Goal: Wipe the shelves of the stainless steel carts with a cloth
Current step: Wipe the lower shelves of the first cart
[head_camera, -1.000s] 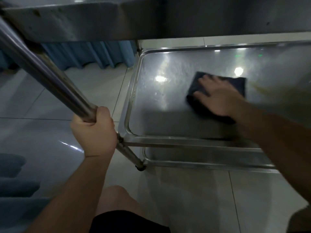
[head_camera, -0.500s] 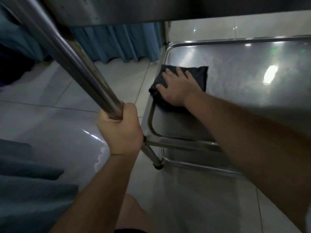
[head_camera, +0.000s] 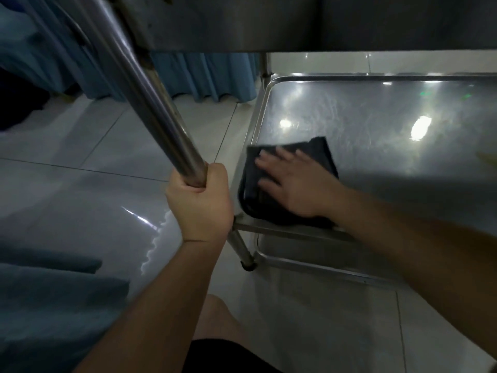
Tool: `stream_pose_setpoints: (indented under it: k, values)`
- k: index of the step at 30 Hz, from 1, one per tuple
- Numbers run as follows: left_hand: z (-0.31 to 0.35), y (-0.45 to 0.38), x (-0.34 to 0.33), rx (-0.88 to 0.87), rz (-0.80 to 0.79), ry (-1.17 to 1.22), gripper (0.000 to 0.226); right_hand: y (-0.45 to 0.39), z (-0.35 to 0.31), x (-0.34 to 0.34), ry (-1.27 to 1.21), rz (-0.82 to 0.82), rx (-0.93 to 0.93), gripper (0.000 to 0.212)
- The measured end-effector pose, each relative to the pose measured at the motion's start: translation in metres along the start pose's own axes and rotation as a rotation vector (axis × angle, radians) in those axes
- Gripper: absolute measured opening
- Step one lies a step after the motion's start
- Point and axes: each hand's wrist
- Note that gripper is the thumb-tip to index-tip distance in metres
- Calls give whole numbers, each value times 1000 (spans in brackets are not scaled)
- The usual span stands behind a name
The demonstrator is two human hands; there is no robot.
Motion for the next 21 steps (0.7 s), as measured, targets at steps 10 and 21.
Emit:
stream_pose_setpoints:
  k: [10,21]
  values:
    - [-2,-2,-1,2,5,46,20,-102,1,13,-55,56,-337,76]
    - [-1,1,1,42,50,-62,19,3,-50,-17,-64,-45,19,70]
Point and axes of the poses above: each hand's wrist, its own y-axis away from the middle knuckle, its own x-axis out of the back of the hand, z = x × y, and after that the axes turned 2 degrees about -y, right-handed
